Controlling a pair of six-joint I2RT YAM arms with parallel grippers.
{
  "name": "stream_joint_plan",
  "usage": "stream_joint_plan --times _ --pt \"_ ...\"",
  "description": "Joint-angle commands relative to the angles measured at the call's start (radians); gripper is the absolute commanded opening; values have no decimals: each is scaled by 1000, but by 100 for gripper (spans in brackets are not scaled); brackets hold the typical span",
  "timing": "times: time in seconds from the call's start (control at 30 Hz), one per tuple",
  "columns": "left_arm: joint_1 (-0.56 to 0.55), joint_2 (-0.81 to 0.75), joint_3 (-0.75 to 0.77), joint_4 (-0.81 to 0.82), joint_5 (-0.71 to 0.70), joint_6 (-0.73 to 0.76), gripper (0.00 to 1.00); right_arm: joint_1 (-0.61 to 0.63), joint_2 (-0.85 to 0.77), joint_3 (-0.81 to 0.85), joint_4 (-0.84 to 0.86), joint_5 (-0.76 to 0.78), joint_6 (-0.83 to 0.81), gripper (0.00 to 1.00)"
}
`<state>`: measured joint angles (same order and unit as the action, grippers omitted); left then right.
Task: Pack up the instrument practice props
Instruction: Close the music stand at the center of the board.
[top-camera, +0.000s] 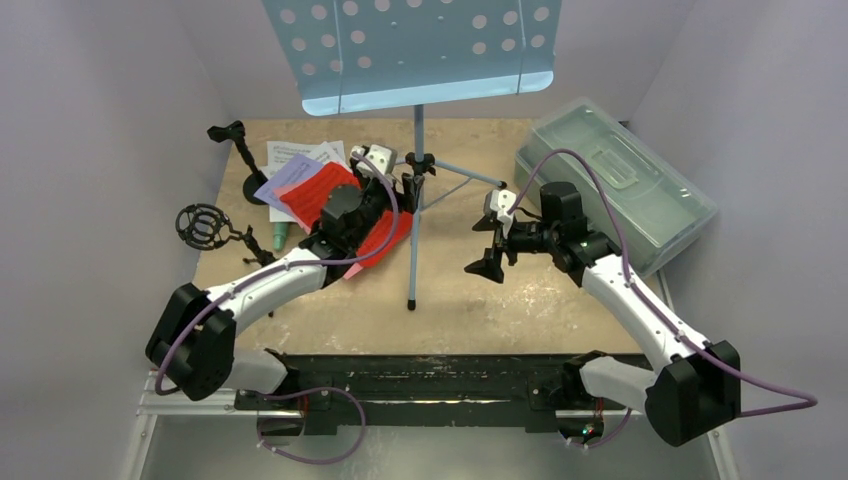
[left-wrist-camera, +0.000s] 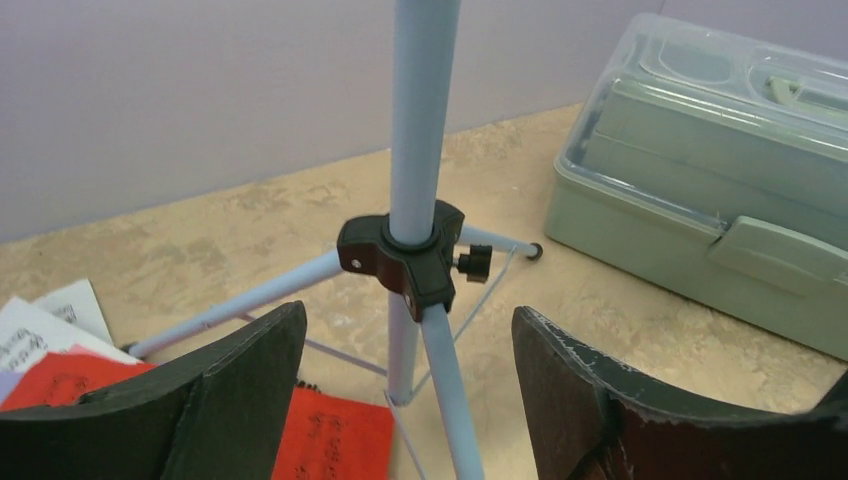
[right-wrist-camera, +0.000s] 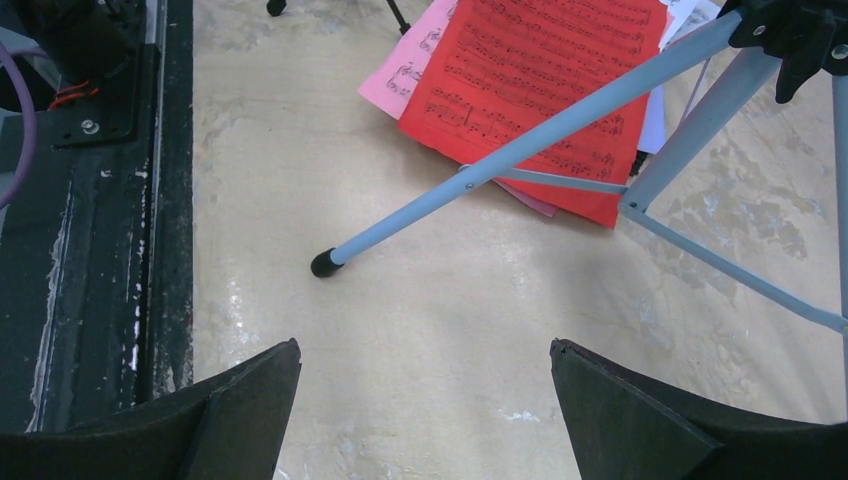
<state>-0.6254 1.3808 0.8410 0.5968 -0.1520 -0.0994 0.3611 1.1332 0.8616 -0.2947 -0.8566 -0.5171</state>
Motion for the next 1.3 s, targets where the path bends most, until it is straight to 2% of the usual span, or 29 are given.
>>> stream_joint_plan --times 0.0,0.13,0.27,0.37,0.5,0.53,0.57,0.6,0.7,0.9,1.13,1.27 --pt "-51 -28 15 -163 -98 -90 72 -5 6 39 -6 -30 -18 99" --pt "-99 33 70 -248 -167 -109 64 -5 11 40 -11 -29 -18 99" --pt "-124 127 160 -357 -294 -138 54 -7 5 40 -11 -27 -14 99" --pt "-132 180 221 -414 -338 -151 35 -8 4 41 -11 -29 -14 99" --pt "-132 204 240 -404 -329 -129 23 -10 4 41 -13 -32 -14 99" --pt "-132 198 237 -387 -311 -103 17 -10 2 41 -13 -33 -14 99" --pt "-131 188 226 -354 -293 -80 6 -11 2 41 -14 -33 -15 99" --pt "-130 174 211 -303 -267 -56 0 -12 0 42 -14 -33 -15 99" --pt "-129 122 170 -133 -213 20 0 -13 -2 41 -14 -32 -17 99" --pt "-129 76 173 45 -186 67 0 -13 -7 51 -2 14 -22 99" --pt "-129 59 171 130 -158 70 0 -23 16 103 60 143 -22 99" --pt "-130 31 145 176 -147 58 0 -70 14 85 133 134 24 99"
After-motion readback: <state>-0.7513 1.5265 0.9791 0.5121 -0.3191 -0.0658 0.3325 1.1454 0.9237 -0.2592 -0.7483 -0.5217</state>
